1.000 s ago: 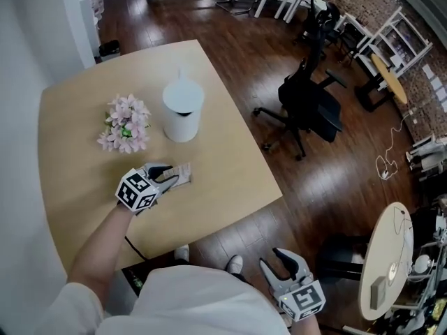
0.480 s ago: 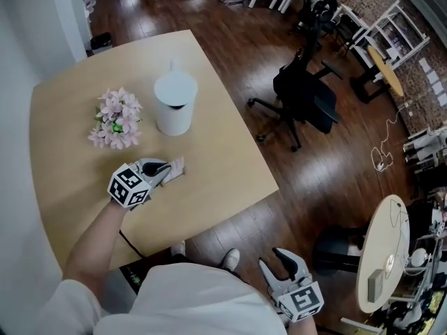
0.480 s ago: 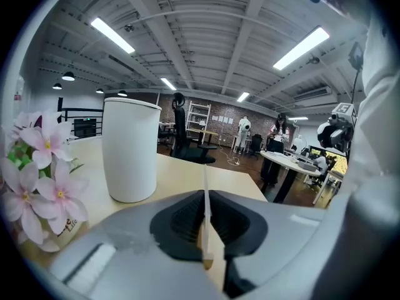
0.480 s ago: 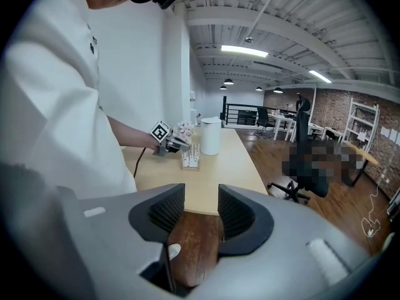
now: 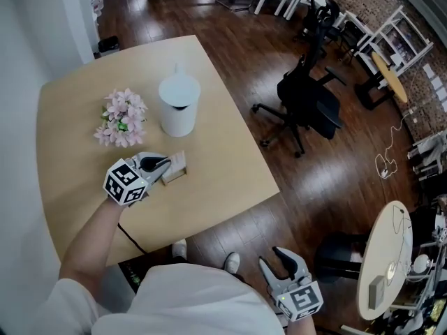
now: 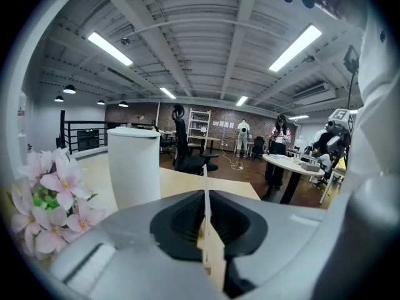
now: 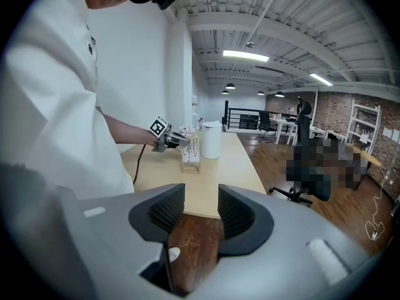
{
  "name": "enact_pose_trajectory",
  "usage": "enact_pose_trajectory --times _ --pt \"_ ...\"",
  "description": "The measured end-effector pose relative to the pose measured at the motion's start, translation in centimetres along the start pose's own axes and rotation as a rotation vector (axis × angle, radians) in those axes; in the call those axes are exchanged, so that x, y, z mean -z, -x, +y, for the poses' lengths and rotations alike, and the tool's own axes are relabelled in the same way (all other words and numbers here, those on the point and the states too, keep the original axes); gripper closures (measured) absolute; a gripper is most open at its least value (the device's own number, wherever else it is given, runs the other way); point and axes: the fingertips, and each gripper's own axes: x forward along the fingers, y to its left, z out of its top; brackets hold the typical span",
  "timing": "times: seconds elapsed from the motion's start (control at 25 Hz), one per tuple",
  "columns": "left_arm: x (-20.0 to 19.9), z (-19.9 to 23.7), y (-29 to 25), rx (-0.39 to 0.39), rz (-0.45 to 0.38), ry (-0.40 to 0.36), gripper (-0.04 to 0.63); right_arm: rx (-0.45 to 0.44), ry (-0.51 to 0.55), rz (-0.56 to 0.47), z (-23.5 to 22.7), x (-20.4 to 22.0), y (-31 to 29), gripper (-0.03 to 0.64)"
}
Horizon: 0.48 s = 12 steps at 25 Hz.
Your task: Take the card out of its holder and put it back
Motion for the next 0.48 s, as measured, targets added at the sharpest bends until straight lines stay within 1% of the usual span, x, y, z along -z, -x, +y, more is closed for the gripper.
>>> enact_pose_trajectory --times 0.28,0.48 --pt "-3.8 -1.3 2.6 -0.082 -0.060 -0.032 0.580 -0.058 0.018 -0.036 -1.1 0.6 0.9 0.446" --pt "-6.5 -3.3 5.4 -0.182 -0.120 -0.030 0.580 -0.111 0.050 -0.052 -3.7 1.5 2.0 0.446"
